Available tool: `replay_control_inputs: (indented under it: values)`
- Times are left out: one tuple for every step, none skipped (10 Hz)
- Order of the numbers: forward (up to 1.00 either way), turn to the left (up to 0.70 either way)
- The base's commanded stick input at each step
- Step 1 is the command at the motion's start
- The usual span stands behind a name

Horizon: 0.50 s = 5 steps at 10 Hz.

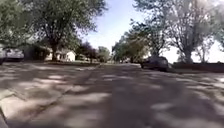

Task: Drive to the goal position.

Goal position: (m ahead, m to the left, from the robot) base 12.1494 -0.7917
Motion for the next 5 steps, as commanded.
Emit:
replay_control_inputs:
  values:
    - [1.00,0.00]
    - [1.00,0.00]
    - [1.00,0.00]
    - [1.00,0.00]
    - [1.00,0.00]
